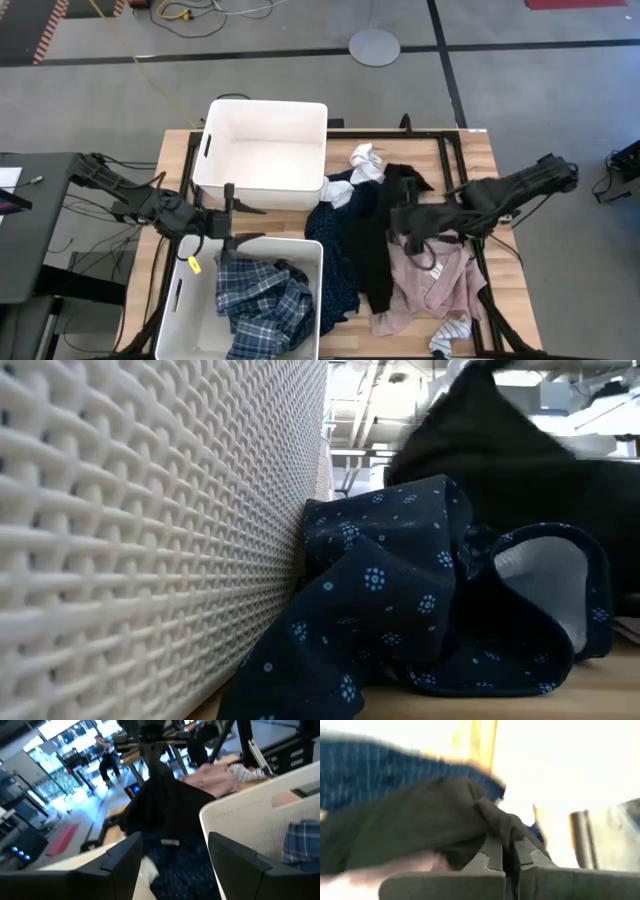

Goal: Sort clothes
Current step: Put the black jacket into the bottom white laundry organizer

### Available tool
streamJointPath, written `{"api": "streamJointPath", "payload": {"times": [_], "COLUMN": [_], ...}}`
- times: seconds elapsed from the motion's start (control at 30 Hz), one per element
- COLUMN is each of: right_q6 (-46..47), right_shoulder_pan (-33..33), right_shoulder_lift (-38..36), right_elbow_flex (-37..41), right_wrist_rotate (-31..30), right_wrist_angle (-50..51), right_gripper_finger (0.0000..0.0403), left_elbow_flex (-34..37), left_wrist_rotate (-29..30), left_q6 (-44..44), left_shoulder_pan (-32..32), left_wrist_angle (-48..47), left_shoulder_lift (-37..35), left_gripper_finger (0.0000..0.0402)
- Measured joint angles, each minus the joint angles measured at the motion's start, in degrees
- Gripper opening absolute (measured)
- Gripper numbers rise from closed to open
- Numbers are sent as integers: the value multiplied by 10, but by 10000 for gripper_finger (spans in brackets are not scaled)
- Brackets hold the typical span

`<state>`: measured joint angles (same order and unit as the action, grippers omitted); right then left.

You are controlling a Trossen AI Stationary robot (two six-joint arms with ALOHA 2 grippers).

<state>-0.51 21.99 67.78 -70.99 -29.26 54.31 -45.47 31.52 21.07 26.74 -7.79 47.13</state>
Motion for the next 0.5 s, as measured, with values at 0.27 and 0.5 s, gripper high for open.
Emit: {"api": "streamJointPath", "payload": {"times": [0.27, 0.5], "right_q6": [-183, -306], "right_shoulder_pan": [-5, -37], "right_shoulder_lift": [-14, 5], "right_elbow_flex": [-67, -116], "right_wrist_rotate": [-30, -4], "right_wrist_angle": [-155, -239], "right_gripper_finger": [1, 1], "left_elbow_flex": [0, 0], "left_wrist_rotate": [-36, -124], "left_q6": [74, 94], "left_shoulder_pan": [-11, -83], "left_wrist_angle": [105, 190], "left_shoulder_lift": [1, 32], "left_gripper_finger": [222, 252]}}
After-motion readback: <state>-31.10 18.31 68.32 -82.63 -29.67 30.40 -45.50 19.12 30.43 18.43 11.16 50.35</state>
